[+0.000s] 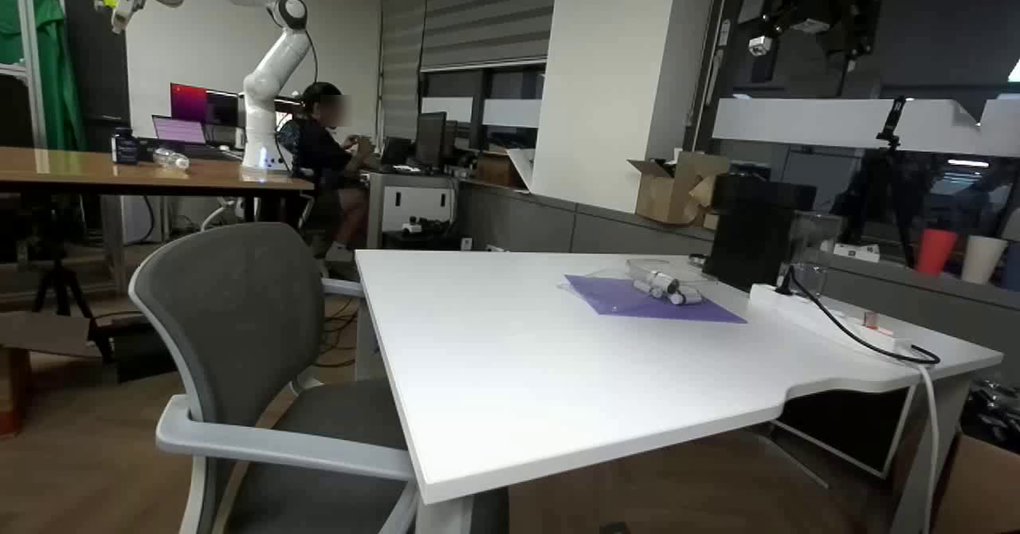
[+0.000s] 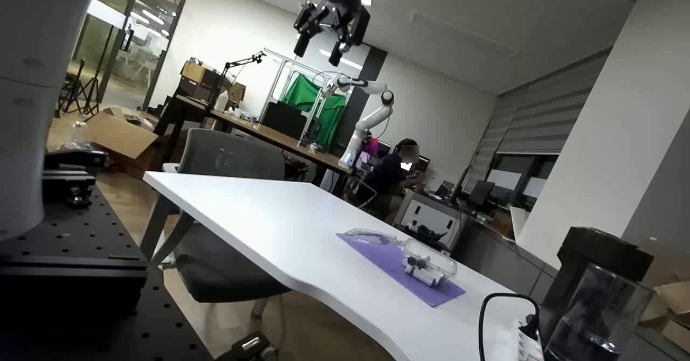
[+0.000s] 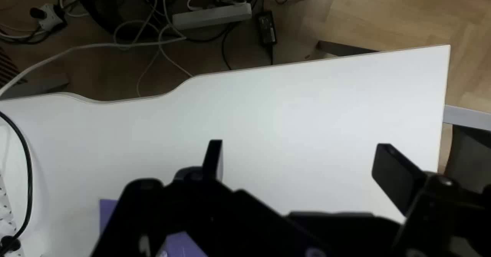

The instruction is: Pick up one of the white objects from the bowl and place it on the table

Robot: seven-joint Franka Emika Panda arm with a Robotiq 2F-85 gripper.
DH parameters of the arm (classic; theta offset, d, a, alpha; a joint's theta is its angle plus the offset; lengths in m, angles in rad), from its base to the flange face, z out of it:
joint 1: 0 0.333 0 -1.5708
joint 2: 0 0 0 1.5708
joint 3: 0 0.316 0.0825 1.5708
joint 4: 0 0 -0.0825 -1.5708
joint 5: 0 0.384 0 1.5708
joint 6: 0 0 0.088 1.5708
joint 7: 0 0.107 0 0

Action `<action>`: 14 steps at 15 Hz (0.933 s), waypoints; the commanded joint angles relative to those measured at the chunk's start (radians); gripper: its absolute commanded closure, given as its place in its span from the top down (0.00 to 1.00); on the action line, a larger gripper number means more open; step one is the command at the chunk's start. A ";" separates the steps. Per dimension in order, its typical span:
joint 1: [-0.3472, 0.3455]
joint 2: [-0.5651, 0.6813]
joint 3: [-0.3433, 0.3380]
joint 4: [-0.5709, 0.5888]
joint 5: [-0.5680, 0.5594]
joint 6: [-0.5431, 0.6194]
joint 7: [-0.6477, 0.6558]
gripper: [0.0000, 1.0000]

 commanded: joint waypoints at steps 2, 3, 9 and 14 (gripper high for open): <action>0.012 0.001 -0.010 0.002 -0.006 -0.002 0.006 1.00; 0.012 0.001 -0.010 0.002 -0.006 -0.002 0.006 1.00; 0.012 0.001 -0.010 0.002 -0.006 -0.002 0.006 1.00; -0.005 0.022 -0.032 0.014 -0.040 0.085 -0.037 1.00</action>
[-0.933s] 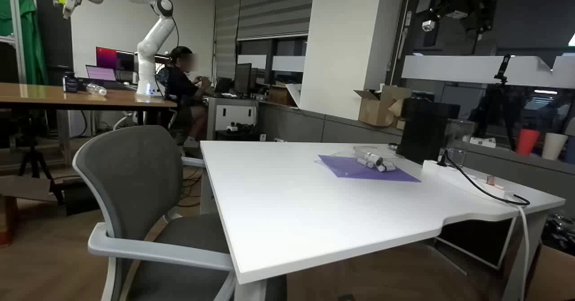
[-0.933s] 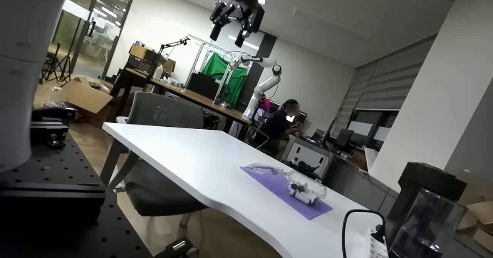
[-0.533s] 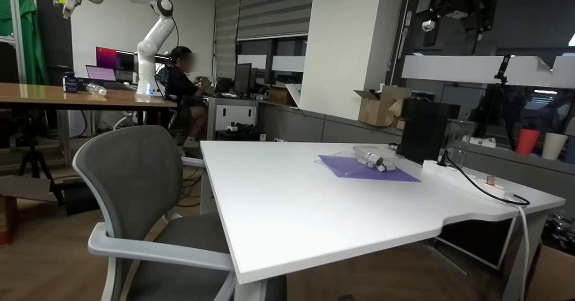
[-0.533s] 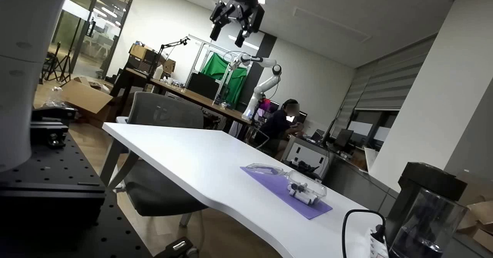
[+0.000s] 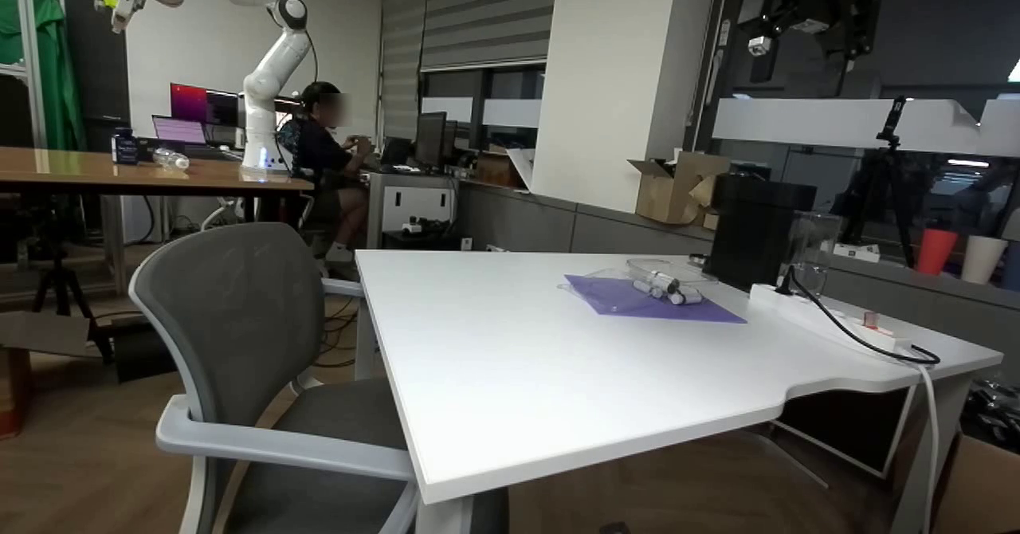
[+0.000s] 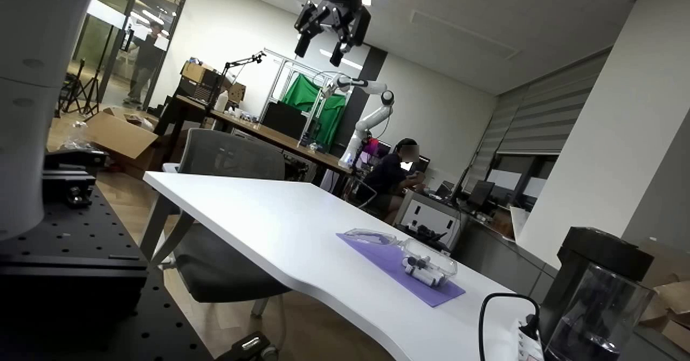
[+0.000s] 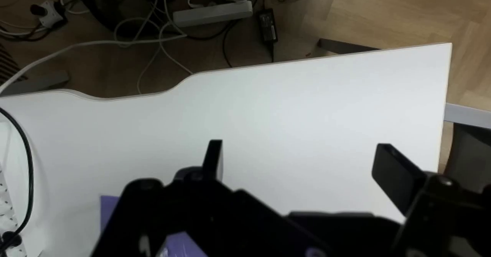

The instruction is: Pick up one of the white objects from the bowl and place it on the table

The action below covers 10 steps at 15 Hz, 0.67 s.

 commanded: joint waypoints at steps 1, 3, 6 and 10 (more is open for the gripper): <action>-0.011 0.041 -0.046 0.026 -0.055 0.119 -0.058 1.00; -0.033 0.109 -0.089 0.068 -0.095 0.226 -0.103 1.00; -0.049 0.261 -0.176 0.164 -0.103 0.390 -0.218 1.00; -0.043 0.500 -0.259 0.373 0.005 0.419 -0.371 1.00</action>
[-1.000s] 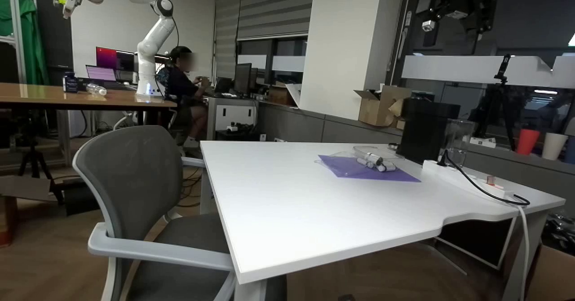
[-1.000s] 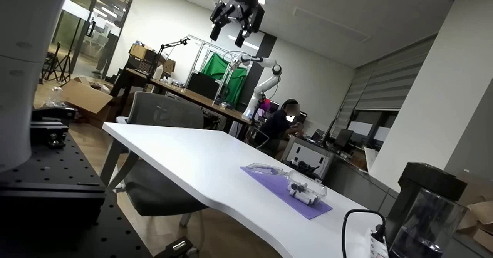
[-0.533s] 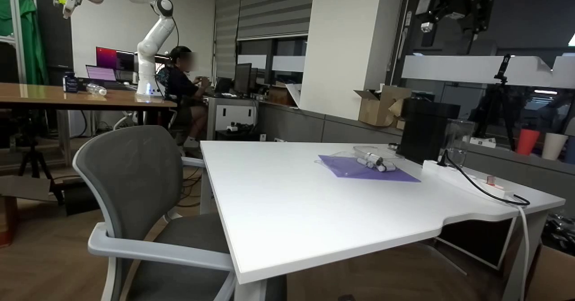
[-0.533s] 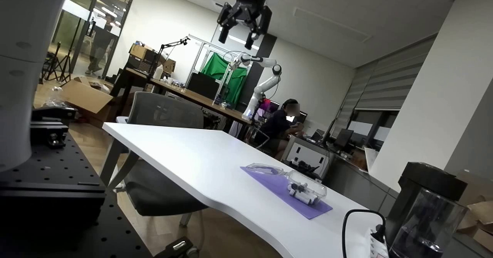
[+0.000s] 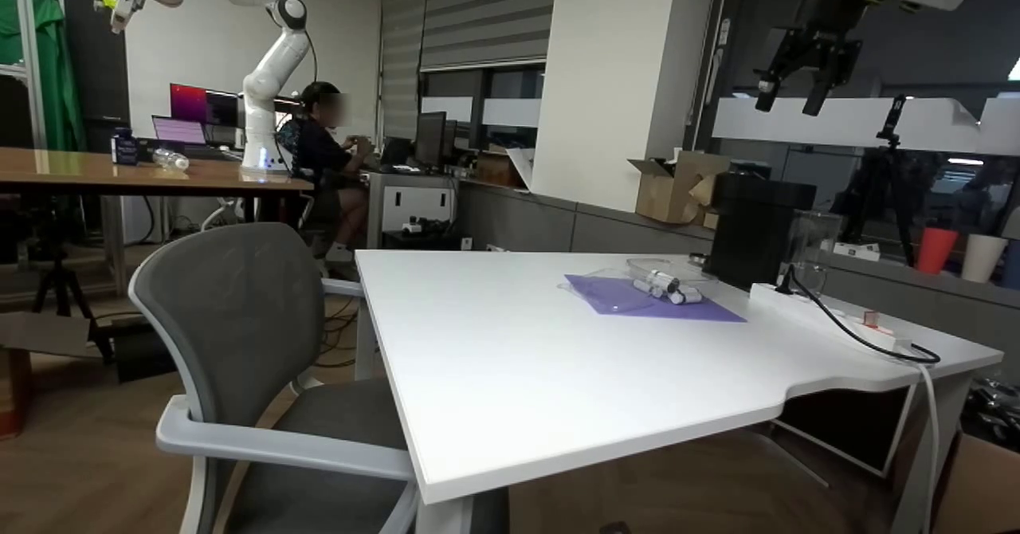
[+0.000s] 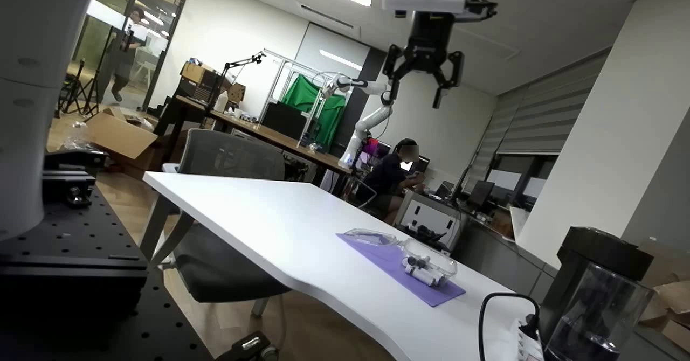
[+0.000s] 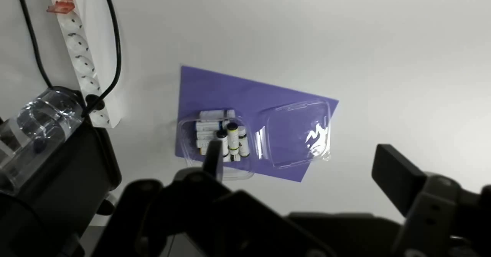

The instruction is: Pick up one of the white objects from the bowl and place it on the table

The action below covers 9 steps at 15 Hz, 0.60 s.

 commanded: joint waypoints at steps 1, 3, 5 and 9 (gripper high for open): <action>0.005 0.241 -0.045 0.248 0.104 -0.063 -0.117 1.00; -0.018 0.338 -0.041 0.361 0.181 -0.125 -0.184 1.00; -0.053 0.423 -0.022 0.475 0.196 -0.202 -0.185 1.00; -0.073 0.370 0.011 0.363 0.165 -0.120 -0.168 1.00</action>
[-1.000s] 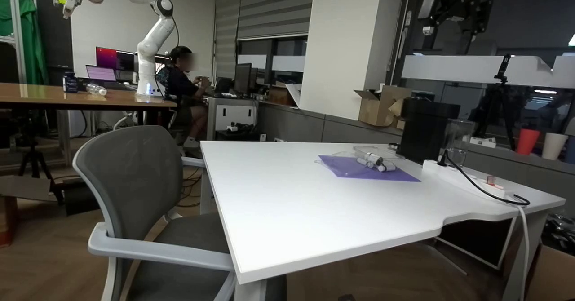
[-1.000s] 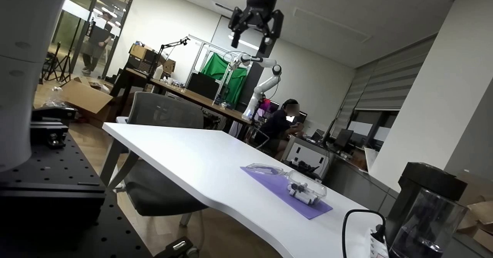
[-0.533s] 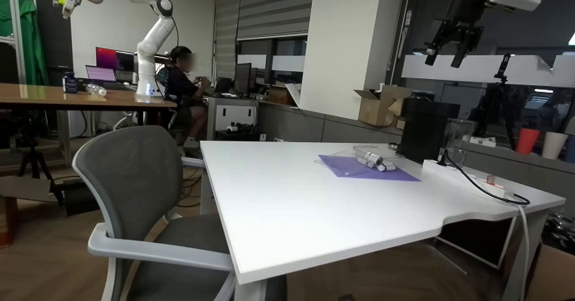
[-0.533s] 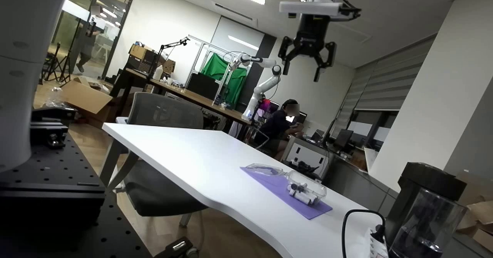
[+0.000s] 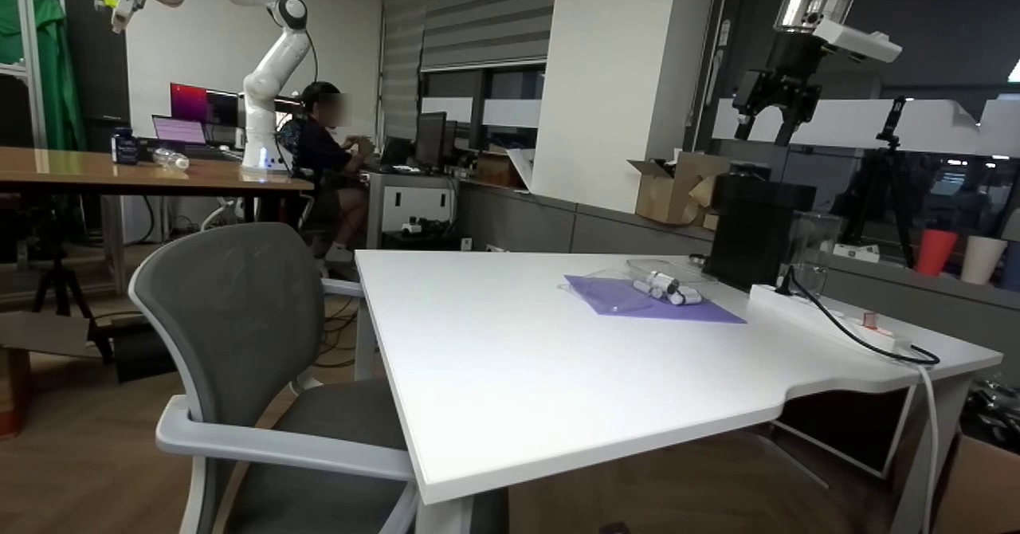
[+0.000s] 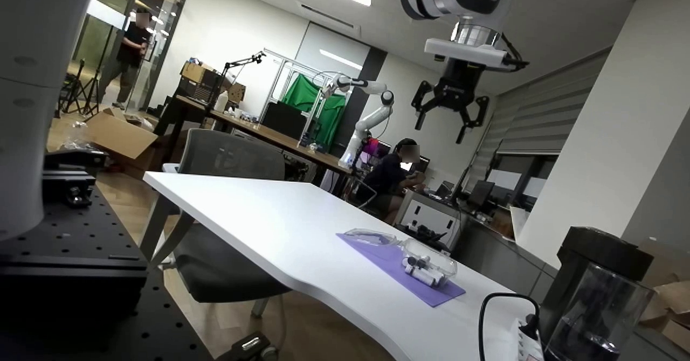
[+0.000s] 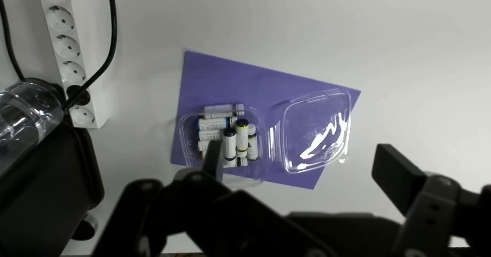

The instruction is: Pick up one of the white objects from the bowl and place it on the table

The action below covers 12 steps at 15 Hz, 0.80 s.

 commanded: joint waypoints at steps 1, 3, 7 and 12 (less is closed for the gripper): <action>-0.029 -0.006 0.031 -0.003 -0.004 -0.002 0.003 1.00; -0.028 -0.013 0.033 -0.007 -0.003 -0.002 0.003 1.00; -0.028 -0.016 0.033 -0.009 -0.003 -0.002 0.002 1.00; -0.029 -0.016 0.033 -0.009 -0.003 -0.002 0.002 1.00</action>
